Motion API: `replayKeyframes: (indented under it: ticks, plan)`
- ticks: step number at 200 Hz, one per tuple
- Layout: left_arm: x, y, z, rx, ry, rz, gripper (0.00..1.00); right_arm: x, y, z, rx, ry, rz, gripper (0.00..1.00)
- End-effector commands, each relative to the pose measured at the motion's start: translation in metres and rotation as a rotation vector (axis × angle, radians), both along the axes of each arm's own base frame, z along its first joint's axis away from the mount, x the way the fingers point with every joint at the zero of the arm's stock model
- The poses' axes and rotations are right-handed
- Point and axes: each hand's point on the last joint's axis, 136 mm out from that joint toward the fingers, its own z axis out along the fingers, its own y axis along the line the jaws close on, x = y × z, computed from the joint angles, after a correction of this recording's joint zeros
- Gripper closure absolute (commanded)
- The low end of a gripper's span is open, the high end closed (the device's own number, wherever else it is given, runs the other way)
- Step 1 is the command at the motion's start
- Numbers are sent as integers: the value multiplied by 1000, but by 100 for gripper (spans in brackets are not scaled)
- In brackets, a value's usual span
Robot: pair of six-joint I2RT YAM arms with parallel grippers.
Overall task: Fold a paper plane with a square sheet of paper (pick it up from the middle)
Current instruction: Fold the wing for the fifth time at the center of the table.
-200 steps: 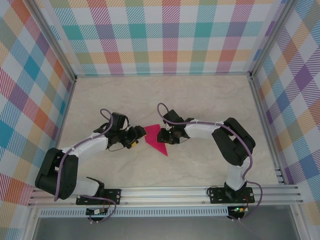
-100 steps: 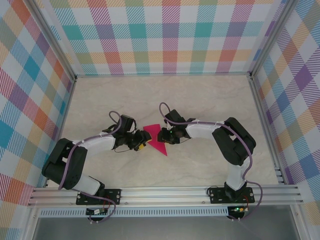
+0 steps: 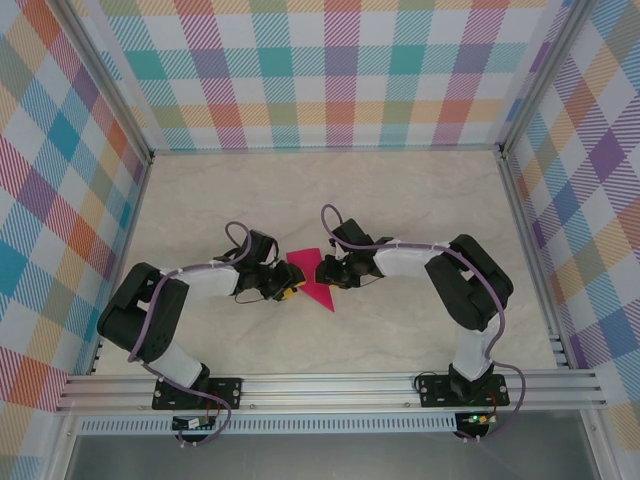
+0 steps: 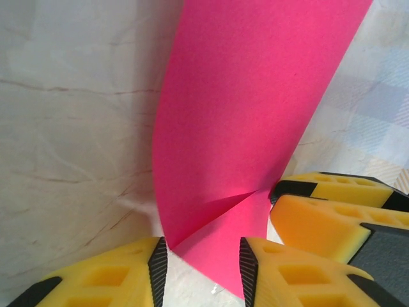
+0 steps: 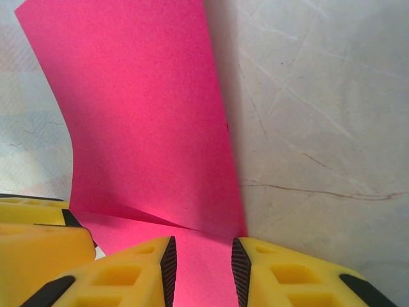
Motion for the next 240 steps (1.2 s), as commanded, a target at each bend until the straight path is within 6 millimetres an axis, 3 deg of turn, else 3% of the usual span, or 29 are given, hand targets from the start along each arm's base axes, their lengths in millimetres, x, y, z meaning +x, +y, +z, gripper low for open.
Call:
replayKeyframes:
  ticks: [1,50,88,138,174,240]
  plan:
    - [5,-10,4,-25,-15,-19,67,-5,-12,-15,-41,32,-24,68]
    - [6,-9,10,-26,-36,-19,78,-3,-13,-13,-39,13,-17,65]
    - [3,-11,12,-19,-31,-23,92,4,-7,17,28,-123,36,59]
    - [2,-11,24,21,-23,22,95,12,-24,59,21,-423,95,41]
    - [5,-16,37,22,-24,38,95,1,-36,66,-47,-630,192,41]
    - [8,-20,42,44,-10,38,95,-38,3,61,-91,-947,463,41]
